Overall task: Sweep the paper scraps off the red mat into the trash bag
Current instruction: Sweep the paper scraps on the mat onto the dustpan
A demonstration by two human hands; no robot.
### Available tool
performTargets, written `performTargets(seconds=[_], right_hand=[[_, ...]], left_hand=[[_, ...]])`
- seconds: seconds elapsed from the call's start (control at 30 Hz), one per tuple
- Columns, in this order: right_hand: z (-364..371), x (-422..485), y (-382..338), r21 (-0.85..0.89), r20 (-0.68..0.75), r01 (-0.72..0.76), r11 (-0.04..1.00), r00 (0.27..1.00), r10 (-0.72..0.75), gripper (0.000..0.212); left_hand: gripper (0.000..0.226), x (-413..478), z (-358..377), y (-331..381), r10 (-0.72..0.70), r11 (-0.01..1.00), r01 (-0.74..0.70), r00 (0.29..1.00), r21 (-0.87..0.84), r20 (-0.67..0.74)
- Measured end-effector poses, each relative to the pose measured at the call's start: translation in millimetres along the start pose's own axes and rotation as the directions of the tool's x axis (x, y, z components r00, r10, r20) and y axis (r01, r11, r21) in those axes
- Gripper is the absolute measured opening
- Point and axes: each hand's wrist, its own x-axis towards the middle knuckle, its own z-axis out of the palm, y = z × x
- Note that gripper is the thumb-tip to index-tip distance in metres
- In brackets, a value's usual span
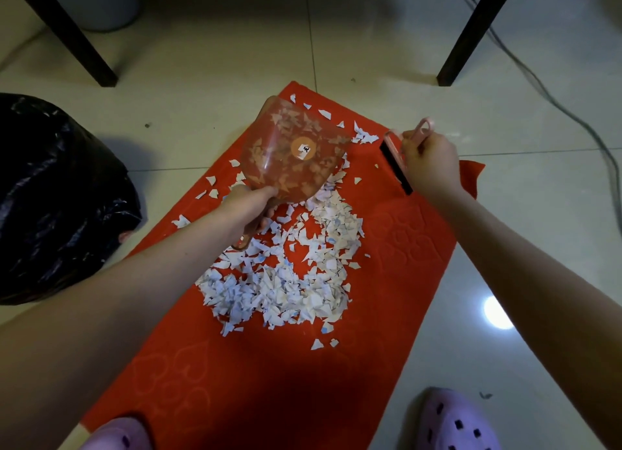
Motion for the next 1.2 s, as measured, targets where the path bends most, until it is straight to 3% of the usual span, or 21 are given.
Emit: performTargets(seconds=[0.2, 0.37, 0.47, 0.63, 0.7, 0.8, 0.93, 1.07, 1.13, 1.2], right_hand=[[17, -13, -17, 0.045, 0.162, 0.085, 0.995, 0.983, -0.091, 0.054], [2, -20, -14, 0.287, 0.072, -0.016, 0.958, 0.997, -0.005, 0.024], [-8, -17, -6, 0.243, 0.001, -0.014, 0.970, 1.000, 0.015, 0.028], [6, -22, 5, 0.089, -0.023, -0.013, 0.996, 1.000, 0.015, 0.062], [11, -28, 6, 0.082, 0.021, 0.008, 0.997, 1.000, -0.010, 0.057], [6, -34, 4, 0.223, -0.011, 0.061, 0.973, 0.998, -0.060, 0.033], [-6, -24, 8, 0.166, -0.110, 0.075, 0.983, 0.992, -0.057, 0.040], [5, -34, 10, 0.030, 0.019, 0.048, 0.998, 0.999, -0.049, 0.056], [14, -45, 7, 0.037, 0.106, 0.096, 0.995, 0.989, -0.099, 0.049], [15, -52, 2, 0.103, 0.103, 0.134, 0.986, 0.984, -0.145, 0.038]], left_hand=[[0.018, 3, 5, -4, -0.009, 1.000, 0.008, 1.000, 0.009, 0.017], [0.016, 1, 0, -3, -0.002, 1.000, 0.003, 1.000, -0.028, 0.023], [0.016, -1, -3, -3, 0.002, 1.000, -0.002, 1.000, -0.008, 0.022], [0.017, -2, -4, -3, 0.000, 1.000, 0.000, 1.000, 0.001, 0.000], [0.018, -2, -4, -3, 0.002, 1.000, -0.002, 1.000, 0.013, -0.002], [0.021, -1, -4, -5, -0.001, 1.000, 0.001, 1.000, 0.016, 0.001], [0.023, -1, -5, -7, -0.001, 1.000, 0.001, 1.000, 0.024, -0.001], [0.019, -3, -4, -6, -0.003, 1.000, 0.003, 1.000, 0.025, 0.005], [0.017, -3, -4, -4, -0.007, 1.000, 0.006, 1.000, 0.026, 0.008], [0.017, -2, -5, -4, -0.007, 1.000, 0.006, 1.000, 0.024, 0.003]])
